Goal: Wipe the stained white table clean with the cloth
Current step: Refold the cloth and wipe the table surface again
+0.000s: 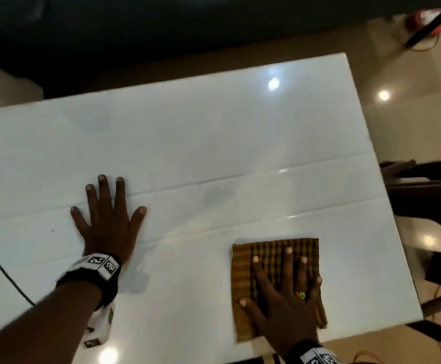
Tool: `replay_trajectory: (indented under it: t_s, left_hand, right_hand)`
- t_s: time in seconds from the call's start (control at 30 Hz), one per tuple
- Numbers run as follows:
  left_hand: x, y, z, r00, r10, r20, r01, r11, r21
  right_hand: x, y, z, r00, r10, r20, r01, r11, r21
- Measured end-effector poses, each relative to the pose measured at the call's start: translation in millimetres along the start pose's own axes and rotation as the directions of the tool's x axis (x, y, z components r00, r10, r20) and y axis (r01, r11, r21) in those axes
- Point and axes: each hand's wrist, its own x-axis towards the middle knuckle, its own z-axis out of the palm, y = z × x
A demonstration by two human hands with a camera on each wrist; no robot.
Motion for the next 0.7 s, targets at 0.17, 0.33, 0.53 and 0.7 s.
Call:
replay_trajectory:
  t_s: [0.17,0.33,0.53,0.7]
  left_hand:
    - [6,-3,-5,0.995,-0.029,0.095,0.029,1.000,0.007]
    - [15,-11,-10,0.981,-0.002,0.193,0.005,1.000,-0.019]
    - [16,-9,-12,0.972,0.000,0.235,0.003,1.000,-0.011]
    - [16,-10,-12,0.971,-0.008,0.241,0.012,1.000,-0.016]
  right_hand:
    - [110,-41,-54,0.997,-0.023,-0.074,0.025,0.999,0.021]
    - [237,-78,-131,1.000,-0.021,-0.010,0.021,0.999,0.039]
    - [360,-124,-198,0.997,-0.071,0.001,0.071,0.997,-0.014]
    - [377,-164,-193,0.996,-0.069,-0.054,0.065,0.996,-0.066]
